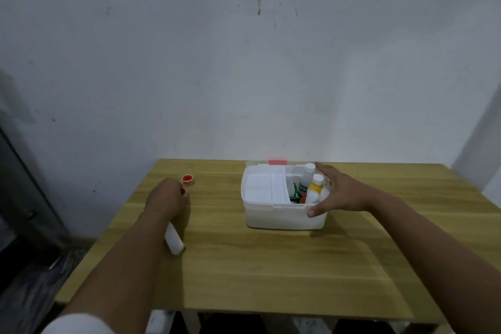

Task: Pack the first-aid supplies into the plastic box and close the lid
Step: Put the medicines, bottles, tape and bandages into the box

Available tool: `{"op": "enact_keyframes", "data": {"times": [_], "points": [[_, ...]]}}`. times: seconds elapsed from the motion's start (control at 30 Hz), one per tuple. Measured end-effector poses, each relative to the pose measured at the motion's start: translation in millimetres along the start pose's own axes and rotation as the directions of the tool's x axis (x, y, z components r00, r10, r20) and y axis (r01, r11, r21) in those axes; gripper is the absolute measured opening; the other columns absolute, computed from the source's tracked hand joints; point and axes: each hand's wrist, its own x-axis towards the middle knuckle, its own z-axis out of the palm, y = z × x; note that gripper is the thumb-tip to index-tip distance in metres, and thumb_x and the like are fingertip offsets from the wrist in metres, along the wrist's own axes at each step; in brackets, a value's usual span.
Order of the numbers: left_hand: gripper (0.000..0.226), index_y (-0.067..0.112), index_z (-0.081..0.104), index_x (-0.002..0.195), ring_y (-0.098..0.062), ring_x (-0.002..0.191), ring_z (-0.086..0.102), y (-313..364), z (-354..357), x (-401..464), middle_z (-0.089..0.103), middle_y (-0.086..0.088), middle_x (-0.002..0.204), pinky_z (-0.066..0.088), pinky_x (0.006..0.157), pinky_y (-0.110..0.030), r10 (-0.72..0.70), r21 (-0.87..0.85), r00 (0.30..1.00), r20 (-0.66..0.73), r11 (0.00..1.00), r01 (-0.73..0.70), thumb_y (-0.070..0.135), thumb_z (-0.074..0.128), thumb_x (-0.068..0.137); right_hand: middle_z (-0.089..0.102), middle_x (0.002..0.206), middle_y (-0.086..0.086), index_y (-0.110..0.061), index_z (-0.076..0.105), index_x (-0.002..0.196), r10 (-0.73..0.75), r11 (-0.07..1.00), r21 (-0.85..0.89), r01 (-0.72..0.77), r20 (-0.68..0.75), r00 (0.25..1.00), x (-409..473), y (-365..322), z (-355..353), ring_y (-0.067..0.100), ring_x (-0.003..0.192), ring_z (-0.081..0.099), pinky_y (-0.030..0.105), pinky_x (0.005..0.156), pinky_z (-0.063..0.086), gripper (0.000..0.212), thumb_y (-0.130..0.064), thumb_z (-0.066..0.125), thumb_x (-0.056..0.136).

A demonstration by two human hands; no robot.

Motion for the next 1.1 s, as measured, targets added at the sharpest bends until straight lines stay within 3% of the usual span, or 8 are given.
{"op": "enact_keyframes", "data": {"times": [0.17, 0.27, 0.33, 0.4, 0.57, 0.8, 0.9, 1.1], "points": [[0.018, 0.015, 0.076, 0.105, -0.018, 0.078, 0.063, 2.4, -0.8, 13.9, 0.066, -0.003, 0.089, 0.041, 0.056, -0.029, 0.047, -0.095, 0.999, -0.014, 0.994, -0.048, 0.023, 0.071, 0.09, 0.033, 0.158, -0.016, -0.034, 0.015, 0.163, 0.082, 0.997, -0.012, -0.082, 0.01, 0.997, 3.7, 6.9, -3.8, 0.015, 0.143, 0.039, 0.044, 0.117, 0.042, 0.153, -0.065, 0.098, 0.039], [0.057, 0.014, 0.063, 0.138, -0.03, 0.119, 0.059, 1.2, 3.3, 27.7, 0.059, -0.012, 0.137, 0.054, 0.09, -0.041, 0.093, -0.031, 0.995, 0.023, 0.995, -0.092, 0.038, 0.078, 0.087, 0.046, 0.155, -0.019, -0.04, 0.019, 0.161, 0.062, 0.998, 0.016, -0.063, 0.052, 0.997, 6.3, 14.8, -5.2, 0.013, 0.139, 0.051, 0.043, 0.112, 0.049, 0.144, -0.061, 0.1, 0.045], [0.077, 0.016, 0.048, 0.155, -0.033, 0.14, 0.048, 0.0, 8.4, 35.8, 0.045, -0.009, 0.159, 0.046, 0.109, -0.047, 0.127, -0.028, 0.989, 0.072, 0.992, -0.125, 0.045, 0.076, 0.09, 0.054, 0.148, -0.019, -0.042, 0.02, 0.161, 0.047, 0.997, 0.051, -0.051, 0.064, 0.997, 6.1, 19.1, -4.0, 0.012, 0.132, 0.058, 0.043, 0.109, 0.052, 0.139, -0.057, 0.101, 0.049], [0.072, 0.019, 0.05, 0.155, -0.03, 0.136, 0.052, -0.5, 13.1, 42.1, 0.052, -0.007, 0.155, 0.048, 0.107, -0.046, 0.152, -0.064, 0.986, 0.073, 0.987, -0.147, 0.045, 0.073, 0.092, 0.052, 0.148, -0.017, -0.044, 0.017, 0.16, 0.048, 0.996, 0.075, -0.052, 0.056, 0.997, 5.6, 21.5, -2.5, 0.015, 0.13, 0.059, 0.044, 0.107, 0.054, 0.139, -0.057, 0.1, 0.05], [0.036, 0.021, 0.073, 0.129, -0.029, 0.104, 0.066, 6.9, 20.0, 40.0, 0.07, -0.009, 0.114, 0.054, 0.08, -0.038, 0.206, -0.002, 0.977, -0.057, 0.979, -0.206, 0.039, 0.064, 0.1, 0.051, 0.149, -0.015, -0.047, 0.017, 0.159, 0.048, 0.994, 0.101, -0.051, 0.037, 0.998, 4.8, 25.4, 1.6, 0.015, 0.128, 0.061, 0.044, 0.105, 0.056, 0.137, -0.058, 0.1, 0.05], [0.031, 0.02, 0.074, 0.125, -0.029, 0.1, 0.065, 17.9, 17.7, 26.7, 0.07, -0.008, 0.11, 0.054, 0.079, -0.039, 0.182, 0.026, 0.979, -0.095, 0.983, -0.18, 0.037, 0.062, 0.101, 0.052, 0.145, -0.018, -0.043, 0.017, 0.16, 0.054, 0.986, 0.156, -0.055, 0.013, 0.998, -1.7, 20.1, 4.3, 0.013, 0.127, 0.061, 0.043, 0.105, 0.055, 0.139, -0.056, 0.1, 0.049], [0.036, 0.017, 0.072, 0.132, -0.027, 0.102, 0.068, 34.7, 5.5, 11.7, 0.074, -0.01, 0.118, 0.055, 0.082, -0.039, 0.138, -0.173, 0.976, -0.167, 0.971, -0.167, 0.033, 0.068, 0.099, 0.051, 0.146, -0.017, -0.043, 0.016, 0.16, 0.065, 0.987, 0.15, -0.065, 0.004, 0.998, -5.7, 16.1, 5.3, 0.014, 0.128, 0.061, 0.043, 0.106, 0.054, 0.14, -0.058, 0.099, 0.049], [0.039, 0.02, 0.074, 0.129, -0.003, 0.074, 0.073, 120.4, -42.3, -29.0, 0.077, 0.007, 0.104, 0.059, 0.074, -0.027, 0.253, -0.557, 0.935, -0.247, 0.753, -0.351, 0.035, 0.077, 0.093, 0.052, 0.144, -0.014, -0.039, 0.017, 0.161, 0.077, 0.986, 0.151, -0.076, 0.003, 0.997, -10.5, 7.7, 4.0, 0.013, 0.129, 0.057, 0.043, 0.11, 0.051, 0.141, -0.06, 0.098, 0.047]]}}
